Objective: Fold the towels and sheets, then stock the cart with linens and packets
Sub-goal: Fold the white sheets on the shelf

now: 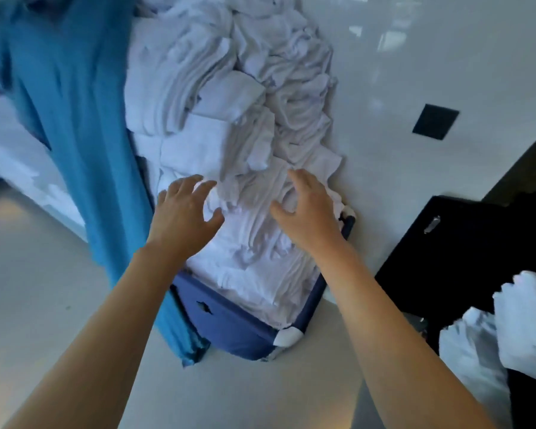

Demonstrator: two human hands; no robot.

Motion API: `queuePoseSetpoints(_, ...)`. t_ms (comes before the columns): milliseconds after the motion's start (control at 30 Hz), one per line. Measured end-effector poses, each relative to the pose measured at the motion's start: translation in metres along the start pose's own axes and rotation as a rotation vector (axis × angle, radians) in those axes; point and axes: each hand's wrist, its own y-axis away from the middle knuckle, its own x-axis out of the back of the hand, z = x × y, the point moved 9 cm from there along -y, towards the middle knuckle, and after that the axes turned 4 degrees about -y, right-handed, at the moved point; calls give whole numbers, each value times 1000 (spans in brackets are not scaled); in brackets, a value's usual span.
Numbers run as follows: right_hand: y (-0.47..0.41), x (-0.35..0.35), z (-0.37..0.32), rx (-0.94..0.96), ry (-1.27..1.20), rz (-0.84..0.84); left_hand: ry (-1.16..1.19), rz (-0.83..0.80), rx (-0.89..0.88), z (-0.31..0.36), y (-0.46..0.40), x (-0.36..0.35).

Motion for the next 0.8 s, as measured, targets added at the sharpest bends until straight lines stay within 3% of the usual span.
queuePoseSetpoints(400,-35,-140,-242,434,-100,-80,-188,254,366,-216,83,135)
queuePoseSetpoints(800,-107,-318,-376,682,-250,-323,-387,245,762,-388,115,160)
